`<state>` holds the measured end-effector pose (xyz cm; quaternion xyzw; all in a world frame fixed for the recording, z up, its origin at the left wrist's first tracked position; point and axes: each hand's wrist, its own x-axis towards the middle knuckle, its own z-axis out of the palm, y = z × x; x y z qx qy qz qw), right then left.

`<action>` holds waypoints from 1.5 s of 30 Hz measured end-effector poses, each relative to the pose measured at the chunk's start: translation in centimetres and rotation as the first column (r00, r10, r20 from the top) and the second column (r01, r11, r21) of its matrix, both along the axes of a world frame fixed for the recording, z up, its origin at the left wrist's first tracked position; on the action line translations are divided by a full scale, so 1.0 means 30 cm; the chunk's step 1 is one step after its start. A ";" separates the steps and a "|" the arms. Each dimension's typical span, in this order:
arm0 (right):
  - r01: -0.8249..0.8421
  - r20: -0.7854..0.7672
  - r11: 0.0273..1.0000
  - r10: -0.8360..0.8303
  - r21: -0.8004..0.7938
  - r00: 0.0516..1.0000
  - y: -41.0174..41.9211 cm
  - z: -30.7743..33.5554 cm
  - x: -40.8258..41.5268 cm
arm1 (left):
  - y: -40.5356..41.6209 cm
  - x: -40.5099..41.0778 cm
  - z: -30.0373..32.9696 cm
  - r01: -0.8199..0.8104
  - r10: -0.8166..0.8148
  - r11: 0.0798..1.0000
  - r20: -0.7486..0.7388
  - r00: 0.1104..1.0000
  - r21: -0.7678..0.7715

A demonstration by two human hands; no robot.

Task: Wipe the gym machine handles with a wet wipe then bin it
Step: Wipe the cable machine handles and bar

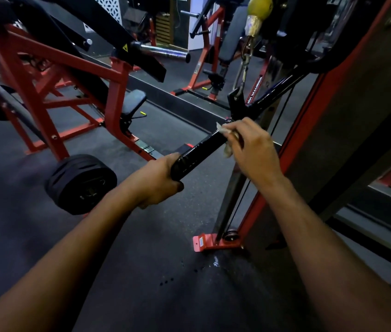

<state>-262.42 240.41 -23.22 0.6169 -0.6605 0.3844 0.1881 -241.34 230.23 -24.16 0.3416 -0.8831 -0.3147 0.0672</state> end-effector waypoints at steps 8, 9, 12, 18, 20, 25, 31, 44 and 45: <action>-0.045 0.033 0.999 0.046 -0.009 0.998 0.027 -0.095 0.011 | -0.022 -0.002 0.000 0.043 -0.036 0.979 -0.036 0.999 0.198; -0.010 0.065 0.999 0.013 -0.051 0.998 0.028 -0.080 -0.009 | -0.023 -0.004 -0.001 0.045 -0.037 0.975 -0.039 0.999 0.216; 0.067 0.124 0.994 -0.056 -0.091 0.991 -0.010 -0.031 0.010 | -0.038 -0.009 -0.012 0.051 -0.040 0.962 -0.047 0.998 0.269; -0.077 -0.007 0.997 0.077 0.026 0.997 0.006 -0.092 0.069 | -0.039 -0.018 -0.013 0.057 -0.042 0.947 -0.054 0.998 0.315; -0.042 0.001 0.999 0.042 0.009 0.999 0.023 -0.080 0.016 | -0.037 -0.019 -0.016 0.062 -0.043 0.944 -0.066 0.997 0.323; 0.096 0.082 0.993 -0.090 -0.064 0.993 -0.024 -0.013 -0.004 | -0.038 -0.015 -0.015 0.071 -0.039 0.904 -0.084 0.996 0.422; -0.120 0.034 0.993 0.121 -0.020 0.992 0.034 -0.144 0.047 | -0.049 -0.009 -0.003 0.120 -0.085 0.835 -0.089 0.992 0.537; -0.086 0.182 0.984 0.114 -0.153 0.977 0.033 -0.132 0.026 | -0.039 -0.008 0.006 0.150 -0.106 0.787 -0.110 0.988 0.599; -0.056 0.209 0.984 0.092 -0.171 0.974 0.032 -0.114 0.016 | -0.037 -0.010 0.006 0.151 -0.105 0.786 -0.112 0.988 0.600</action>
